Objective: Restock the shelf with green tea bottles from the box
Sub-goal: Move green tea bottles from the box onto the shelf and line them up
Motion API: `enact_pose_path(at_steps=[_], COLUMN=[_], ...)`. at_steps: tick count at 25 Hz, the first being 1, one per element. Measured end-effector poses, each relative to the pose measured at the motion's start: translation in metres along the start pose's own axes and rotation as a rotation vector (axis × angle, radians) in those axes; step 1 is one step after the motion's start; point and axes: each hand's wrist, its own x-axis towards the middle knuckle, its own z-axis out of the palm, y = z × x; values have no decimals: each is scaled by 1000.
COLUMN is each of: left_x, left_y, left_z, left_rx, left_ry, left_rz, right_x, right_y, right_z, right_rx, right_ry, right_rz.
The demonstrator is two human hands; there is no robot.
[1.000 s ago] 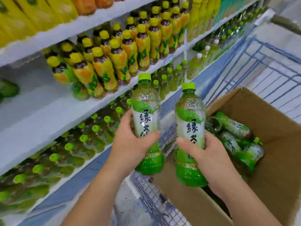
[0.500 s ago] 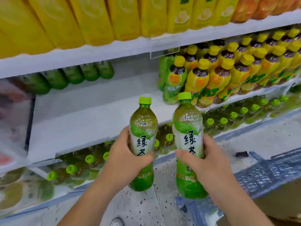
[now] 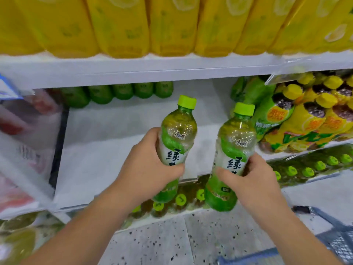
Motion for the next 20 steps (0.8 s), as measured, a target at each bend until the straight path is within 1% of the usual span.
enact_pose_path(at_steps=[3, 7, 12, 14, 16, 18, 20], left_x=[16, 34, 40, 42, 41, 33, 24], left_y=[-5, -14, -27, -29, -33, -43, -55], left_z=[4, 20, 53, 58, 58, 57, 58], left_rx=[-29, -122, -202, -185, -157, -62, 32], left_ry=[81, 209, 299, 297, 258, 212, 199], left_rz=[62, 86, 149, 161, 104, 38, 1], right_x=[24, 57, 80, 85, 88, 91, 91], right_y=[-4, -1, 20, 26, 27, 28, 32], right_z=[5, 15, 13, 10, 9, 6, 3], right_rx=[3, 31, 169, 191, 157, 138, 95], right_ry=[2, 10, -7, -41, -95, -128, -169], right_rz=[-92, -186, -251, -278, -291, -300, -300])
